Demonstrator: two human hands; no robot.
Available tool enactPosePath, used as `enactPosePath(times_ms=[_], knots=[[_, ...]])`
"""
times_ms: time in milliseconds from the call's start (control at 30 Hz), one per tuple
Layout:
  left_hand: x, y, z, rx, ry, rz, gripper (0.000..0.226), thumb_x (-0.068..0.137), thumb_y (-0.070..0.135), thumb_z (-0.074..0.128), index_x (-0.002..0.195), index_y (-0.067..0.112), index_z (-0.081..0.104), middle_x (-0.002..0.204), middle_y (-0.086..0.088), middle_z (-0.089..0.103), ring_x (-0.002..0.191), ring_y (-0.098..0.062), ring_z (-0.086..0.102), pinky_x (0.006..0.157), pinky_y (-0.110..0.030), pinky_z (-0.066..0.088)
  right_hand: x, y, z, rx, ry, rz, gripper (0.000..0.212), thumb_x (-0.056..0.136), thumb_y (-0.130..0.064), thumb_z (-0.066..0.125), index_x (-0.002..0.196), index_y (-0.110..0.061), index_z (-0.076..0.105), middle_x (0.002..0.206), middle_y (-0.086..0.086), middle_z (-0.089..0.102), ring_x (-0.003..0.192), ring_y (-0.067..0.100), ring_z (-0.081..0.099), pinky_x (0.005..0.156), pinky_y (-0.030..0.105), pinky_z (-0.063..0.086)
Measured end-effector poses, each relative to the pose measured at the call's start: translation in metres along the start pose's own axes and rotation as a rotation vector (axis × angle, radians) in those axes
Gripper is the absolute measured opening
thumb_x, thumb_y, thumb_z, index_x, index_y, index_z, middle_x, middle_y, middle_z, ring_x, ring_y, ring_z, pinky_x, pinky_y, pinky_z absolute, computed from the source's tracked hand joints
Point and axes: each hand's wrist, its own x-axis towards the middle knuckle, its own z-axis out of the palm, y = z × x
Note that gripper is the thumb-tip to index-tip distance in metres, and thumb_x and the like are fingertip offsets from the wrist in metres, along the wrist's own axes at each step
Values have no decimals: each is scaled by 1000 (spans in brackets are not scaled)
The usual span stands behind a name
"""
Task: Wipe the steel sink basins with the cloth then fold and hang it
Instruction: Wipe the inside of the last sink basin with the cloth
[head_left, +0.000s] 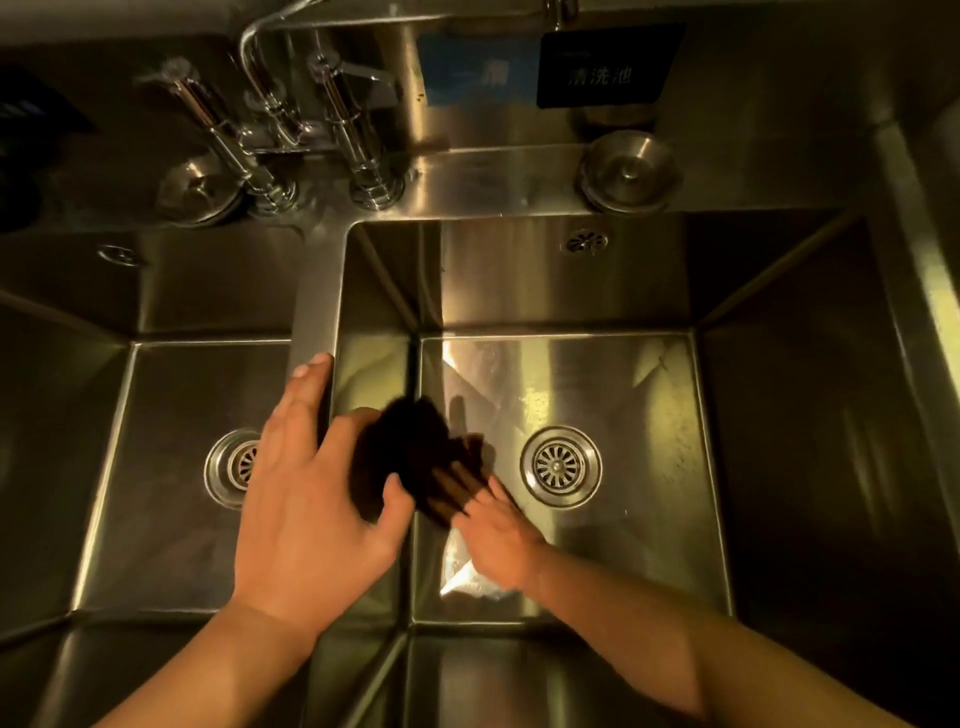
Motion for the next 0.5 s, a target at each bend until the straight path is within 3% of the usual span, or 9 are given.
enactPosePath(times_ms=[100, 167, 233, 300, 400, 500], knots=[[0, 0, 0, 8, -6, -5, 55, 81, 49, 59, 128, 23, 64, 172, -1, 17, 161, -19, 12, 125, -46, 23, -23, 7, 10, -91, -112, -273, 72, 92, -31, 60, 157, -27, 30, 167, 4, 23, 156, 31, 13, 125, 51, -5], [-1, 1, 0, 4, 1, 4, 55, 80, 49, 58, 128, 23, 65, 172, -1, 17, 161, -19, 13, 124, -49, 26, -19, 30, 4, -187, -118, -447, 70, 95, -40, 52, 159, -30, 26, 166, 1, 26, 155, 25, 20, 127, 47, 14], [-1, 0, 1, 0, -3, 7, 54, 80, 48, 60, 128, 23, 64, 172, 0, 17, 161, -20, 13, 124, -51, 29, -1, 57, -15, -241, -140, -556, 65, 95, -29, 48, 157, -33, 29, 161, -3, 36, 148, 21, 33, 120, 41, 28], [-1, 1, 0, 2, -5, 1, 53, 81, 47, 61, 128, 23, 64, 172, -1, 18, 161, -20, 14, 124, -52, 29, 22, 82, -34, -147, -97, -426, 62, 96, -19, 45, 155, -34, 35, 160, -3, 39, 149, 27, 33, 122, 43, 25], [-1, 2, 0, -1, 5, 9, 53, 80, 46, 61, 128, 23, 63, 171, -3, 19, 161, -21, 14, 124, -53, 29, 56, 110, -62, -46, 60, -40, 66, 98, -20, 45, 160, -32, 24, 172, 1, 5, 158, 26, 0, 126, 47, 10], [-2, 1, 1, 3, 14, 15, 52, 81, 44, 61, 127, 21, 65, 171, -3, 20, 161, -20, 14, 124, -53, 30, 67, 123, -81, 71, 153, 215, 78, 94, -13, 50, 162, -34, 18, 172, -4, 2, 158, 20, -4, 128, 44, 6]])
